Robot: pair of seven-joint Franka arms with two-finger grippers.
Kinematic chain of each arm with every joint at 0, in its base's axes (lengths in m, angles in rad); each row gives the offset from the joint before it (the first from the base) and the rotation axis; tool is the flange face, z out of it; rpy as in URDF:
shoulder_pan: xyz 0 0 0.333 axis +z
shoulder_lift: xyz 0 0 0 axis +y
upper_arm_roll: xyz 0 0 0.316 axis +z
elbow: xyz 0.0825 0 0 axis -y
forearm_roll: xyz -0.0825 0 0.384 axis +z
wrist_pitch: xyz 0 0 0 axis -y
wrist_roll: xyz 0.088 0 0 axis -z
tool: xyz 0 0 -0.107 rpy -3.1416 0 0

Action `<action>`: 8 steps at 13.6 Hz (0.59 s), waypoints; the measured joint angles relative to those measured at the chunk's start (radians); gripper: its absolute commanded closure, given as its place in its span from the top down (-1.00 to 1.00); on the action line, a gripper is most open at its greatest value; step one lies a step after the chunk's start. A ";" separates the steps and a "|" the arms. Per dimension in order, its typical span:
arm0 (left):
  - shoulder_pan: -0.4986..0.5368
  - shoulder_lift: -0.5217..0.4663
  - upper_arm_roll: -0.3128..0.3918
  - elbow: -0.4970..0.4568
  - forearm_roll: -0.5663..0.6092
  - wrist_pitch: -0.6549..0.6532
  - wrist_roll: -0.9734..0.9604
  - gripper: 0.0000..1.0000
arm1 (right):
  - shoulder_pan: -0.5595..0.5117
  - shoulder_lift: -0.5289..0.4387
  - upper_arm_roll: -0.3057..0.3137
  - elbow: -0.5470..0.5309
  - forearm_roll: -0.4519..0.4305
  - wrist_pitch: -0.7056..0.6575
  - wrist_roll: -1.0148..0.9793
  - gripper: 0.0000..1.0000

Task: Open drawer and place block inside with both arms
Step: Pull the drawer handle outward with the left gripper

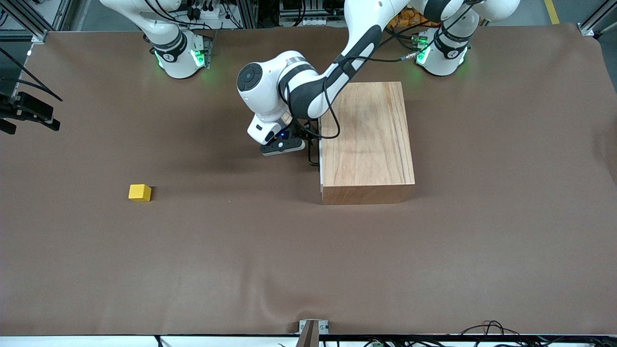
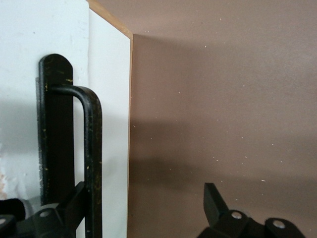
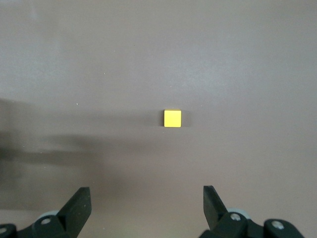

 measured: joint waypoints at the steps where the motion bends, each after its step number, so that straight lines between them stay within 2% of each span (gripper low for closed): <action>1: -0.001 0.000 0.000 0.000 0.000 0.008 0.000 1.00 | -0.001 0.000 -0.001 0.000 0.000 0.000 0.000 1.00; 8: -0.017 0.007 -0.002 0.000 0.000 0.026 0.000 1.00 | -0.005 0.001 -0.002 0.000 0.000 0.000 0.000 1.00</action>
